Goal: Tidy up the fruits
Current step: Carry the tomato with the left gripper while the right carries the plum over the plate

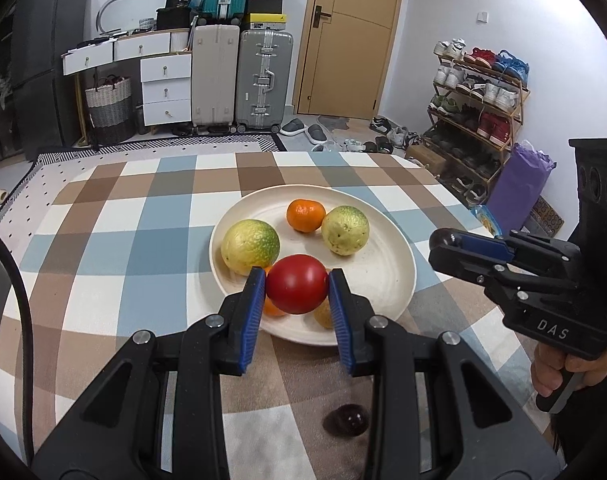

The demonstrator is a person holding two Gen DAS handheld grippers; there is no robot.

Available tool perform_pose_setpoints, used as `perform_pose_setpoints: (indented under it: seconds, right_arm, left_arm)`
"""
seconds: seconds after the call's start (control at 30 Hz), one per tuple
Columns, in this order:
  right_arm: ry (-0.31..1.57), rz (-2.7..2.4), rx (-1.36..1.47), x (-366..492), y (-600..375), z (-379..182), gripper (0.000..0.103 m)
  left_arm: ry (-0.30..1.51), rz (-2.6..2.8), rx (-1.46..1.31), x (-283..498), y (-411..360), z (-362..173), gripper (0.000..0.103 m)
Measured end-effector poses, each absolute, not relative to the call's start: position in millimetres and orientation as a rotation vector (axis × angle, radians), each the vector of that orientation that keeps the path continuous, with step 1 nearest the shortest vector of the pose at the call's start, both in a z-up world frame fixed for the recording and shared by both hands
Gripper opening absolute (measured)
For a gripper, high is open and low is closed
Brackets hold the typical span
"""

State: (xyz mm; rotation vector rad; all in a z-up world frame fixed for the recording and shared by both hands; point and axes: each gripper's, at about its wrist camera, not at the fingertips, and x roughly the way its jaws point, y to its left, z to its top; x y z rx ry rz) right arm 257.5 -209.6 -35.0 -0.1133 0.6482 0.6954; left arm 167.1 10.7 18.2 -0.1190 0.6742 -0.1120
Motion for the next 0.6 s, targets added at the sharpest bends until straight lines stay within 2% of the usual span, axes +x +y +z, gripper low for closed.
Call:
perform_pose_setpoints:
  seconds: [0.6]
  right_arm:
    - [0.735,0.678,-0.081,280.9,-211.4,-69.5,0.027]
  left_arm:
    - [0.698,-0.16,-0.088,187.9,-10.9,-3.7,0.029]
